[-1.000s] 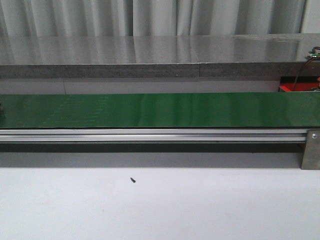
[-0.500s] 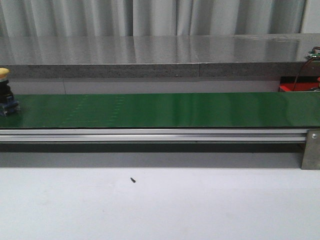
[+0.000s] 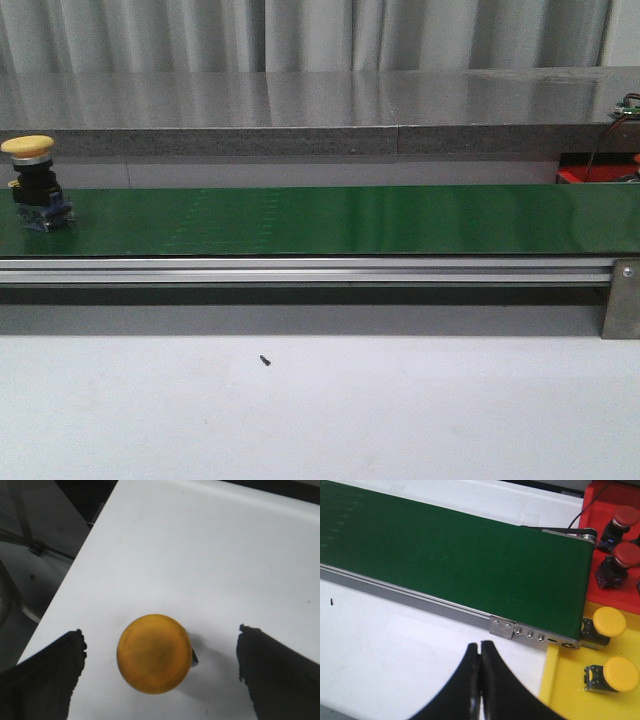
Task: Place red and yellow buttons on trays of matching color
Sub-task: 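Lower the left gripper onto the other yellow button and close it, then carry the yellow button onto the belt start and open the left gripper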
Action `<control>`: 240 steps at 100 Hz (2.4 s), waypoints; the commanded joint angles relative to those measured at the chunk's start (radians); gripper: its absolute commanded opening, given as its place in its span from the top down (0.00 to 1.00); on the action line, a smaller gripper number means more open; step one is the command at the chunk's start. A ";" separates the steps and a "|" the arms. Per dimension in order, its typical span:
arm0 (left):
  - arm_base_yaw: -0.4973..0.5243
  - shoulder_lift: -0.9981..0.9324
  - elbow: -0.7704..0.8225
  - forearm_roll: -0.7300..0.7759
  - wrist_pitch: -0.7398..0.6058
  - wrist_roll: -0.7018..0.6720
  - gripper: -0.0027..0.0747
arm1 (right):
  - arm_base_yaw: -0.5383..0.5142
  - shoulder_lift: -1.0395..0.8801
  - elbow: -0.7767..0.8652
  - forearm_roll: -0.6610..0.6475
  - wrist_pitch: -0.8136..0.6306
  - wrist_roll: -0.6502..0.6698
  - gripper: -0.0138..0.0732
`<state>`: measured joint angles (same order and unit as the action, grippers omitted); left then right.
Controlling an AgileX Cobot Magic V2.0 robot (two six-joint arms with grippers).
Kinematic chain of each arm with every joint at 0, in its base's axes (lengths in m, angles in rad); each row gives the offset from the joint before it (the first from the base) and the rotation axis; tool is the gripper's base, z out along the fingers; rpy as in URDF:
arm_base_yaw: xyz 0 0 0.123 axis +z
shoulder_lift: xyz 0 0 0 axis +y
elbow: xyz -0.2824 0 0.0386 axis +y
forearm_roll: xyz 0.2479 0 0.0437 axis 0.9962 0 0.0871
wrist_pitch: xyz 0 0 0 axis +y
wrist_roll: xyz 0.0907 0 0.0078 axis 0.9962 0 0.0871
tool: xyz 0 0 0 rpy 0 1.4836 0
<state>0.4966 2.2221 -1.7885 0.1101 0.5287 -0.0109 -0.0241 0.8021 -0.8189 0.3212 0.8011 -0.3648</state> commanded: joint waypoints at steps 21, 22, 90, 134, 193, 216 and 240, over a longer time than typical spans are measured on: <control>-0.003 0.010 -0.126 -0.039 -0.046 -0.008 0.19 | -0.001 -0.010 -0.026 0.018 -0.050 -0.009 0.92; -0.003 0.012 -0.129 -0.039 -0.043 -0.008 0.19 | -0.001 -0.010 -0.026 0.018 -0.050 -0.009 0.92; -0.003 0.029 -0.150 -0.059 0.039 -0.008 0.54 | -0.001 -0.010 -0.026 0.018 -0.051 -0.009 0.92; -0.003 -0.103 -0.150 -0.079 0.113 -0.008 0.83 | -0.001 -0.010 -0.026 0.018 -0.051 -0.009 0.92; -0.015 -0.522 0.058 -0.434 0.327 0.238 0.83 | -0.001 -0.010 -0.026 0.018 -0.050 -0.009 0.92; -0.085 -0.703 0.326 -0.434 0.259 0.273 0.83 | -0.001 -0.010 -0.026 0.018 -0.050 -0.009 0.92; -0.211 -0.744 0.521 -0.434 0.150 0.284 0.83 | -0.001 -0.010 -0.026 0.018 -0.050 -0.009 0.92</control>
<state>0.3249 1.5195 -1.2883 -0.2973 0.7729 0.2662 -0.0241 0.8021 -0.8189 0.3212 0.8011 -0.3648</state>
